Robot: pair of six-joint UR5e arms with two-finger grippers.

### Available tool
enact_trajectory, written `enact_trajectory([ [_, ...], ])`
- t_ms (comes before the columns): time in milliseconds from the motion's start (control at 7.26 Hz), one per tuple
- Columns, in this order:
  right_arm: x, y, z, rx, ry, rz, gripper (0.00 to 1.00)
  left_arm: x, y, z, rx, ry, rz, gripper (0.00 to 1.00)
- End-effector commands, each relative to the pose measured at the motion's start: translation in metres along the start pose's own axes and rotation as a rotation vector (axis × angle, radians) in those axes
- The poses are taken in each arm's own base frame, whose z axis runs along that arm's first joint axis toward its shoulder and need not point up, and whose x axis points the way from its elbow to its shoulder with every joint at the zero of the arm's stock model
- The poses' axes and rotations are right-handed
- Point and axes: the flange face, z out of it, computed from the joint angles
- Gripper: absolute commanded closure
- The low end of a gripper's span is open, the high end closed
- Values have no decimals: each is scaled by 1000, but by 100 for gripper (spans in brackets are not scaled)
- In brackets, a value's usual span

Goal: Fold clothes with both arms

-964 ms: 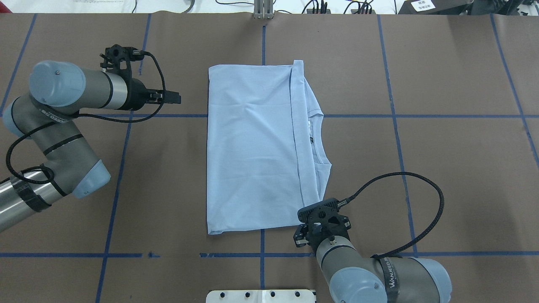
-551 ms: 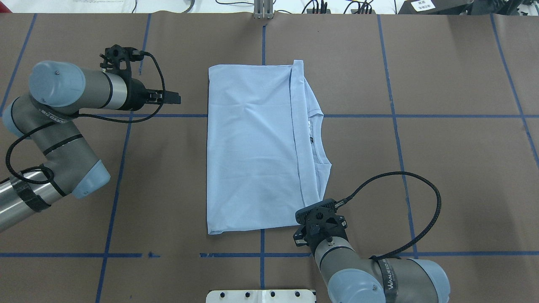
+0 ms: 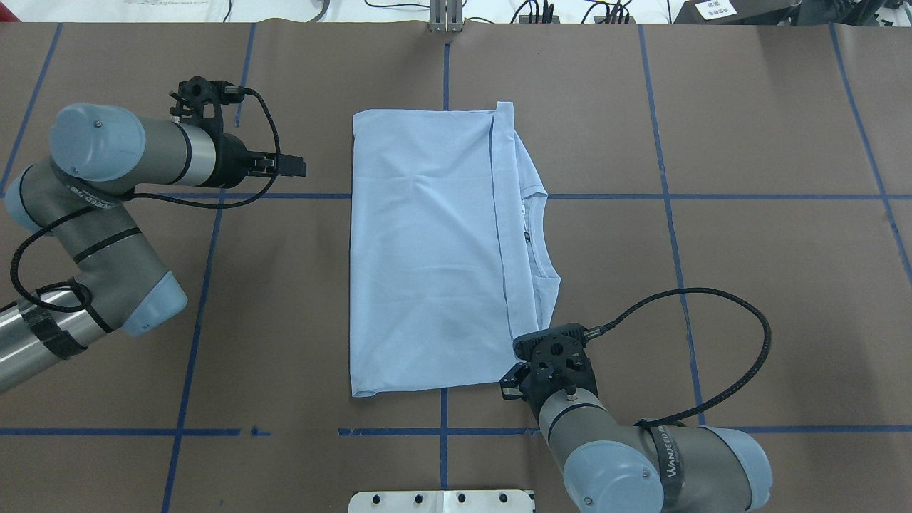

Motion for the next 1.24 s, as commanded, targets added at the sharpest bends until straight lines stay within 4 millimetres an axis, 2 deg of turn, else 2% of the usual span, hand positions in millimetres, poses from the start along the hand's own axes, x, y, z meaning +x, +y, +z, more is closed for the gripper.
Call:
enact_trajectory([
  [0, 48, 10, -5, -12, 44, 123, 100, 0, 0, 0, 0, 0, 1, 0],
  [138, 58, 15, -4, -15, 58, 200, 100, 1, 0, 0, 1, 1, 1, 0],
  [413, 57, 24, -4, -25, 59, 247, 100, 0, 0, 0, 0, 0, 1, 0],
  [551, 54, 30, -2, -29, 62, 267, 88, -1, 1, 1, 0, -2, 1, 0],
  [688, 49, 35, -2, -30, 59, 264, 1, 1, 1, 0, 0, 1, 2, 0],
  [826, 46, 32, -5, -36, 46, 269, 0, 1, 2, 1, -2, 1, 2, 0],
  [964, 49, 19, -8, -29, 39, 271, 0, 2, 3, 1, -5, 2, 3, 0],
  [1101, 61, -2, -1, -45, 54, 242, 0, 2, 3, 1, -5, 2, 3, 0],
])
